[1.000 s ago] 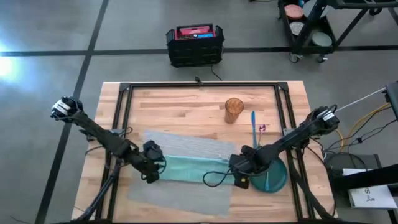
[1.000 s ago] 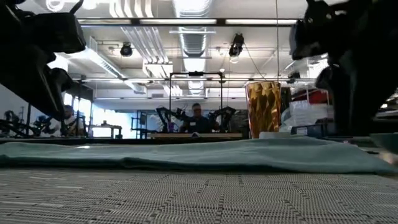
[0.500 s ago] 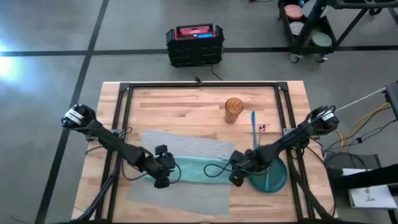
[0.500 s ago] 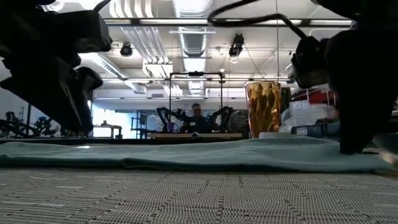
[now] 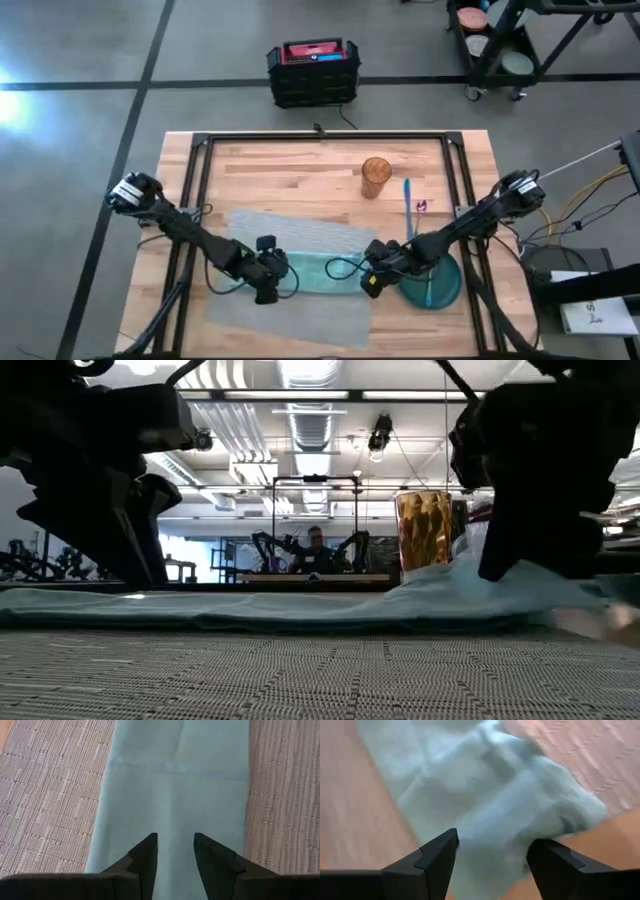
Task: Set table place
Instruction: Fold the blue table napkin
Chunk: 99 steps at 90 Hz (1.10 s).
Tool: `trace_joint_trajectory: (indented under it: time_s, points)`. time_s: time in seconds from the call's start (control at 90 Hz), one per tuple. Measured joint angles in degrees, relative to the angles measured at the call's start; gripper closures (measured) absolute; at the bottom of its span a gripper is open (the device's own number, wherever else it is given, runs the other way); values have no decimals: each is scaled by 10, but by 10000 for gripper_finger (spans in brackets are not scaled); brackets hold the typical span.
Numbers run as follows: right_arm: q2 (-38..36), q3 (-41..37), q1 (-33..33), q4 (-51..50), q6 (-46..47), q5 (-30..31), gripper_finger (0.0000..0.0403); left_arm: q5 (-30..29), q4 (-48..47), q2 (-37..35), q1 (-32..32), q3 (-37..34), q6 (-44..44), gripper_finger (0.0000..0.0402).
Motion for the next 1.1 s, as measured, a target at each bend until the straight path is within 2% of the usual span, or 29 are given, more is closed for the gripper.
trace_joint_trajectory:
  time_s: [0.233,0.533,0.922,1.1]
  points:
    - [3,-4,0,12,46,-1,190,0,10,0,1,0,0,288]
    - [3,-2,0,104,-5,3,203,0,12,-1,2,0,-1,288]
    - [3,-1,0,102,-35,4,195,0,12,-1,2,0,-5,288]
    - [3,-1,0,71,-39,2,201,1,13,-1,2,0,-5,288]
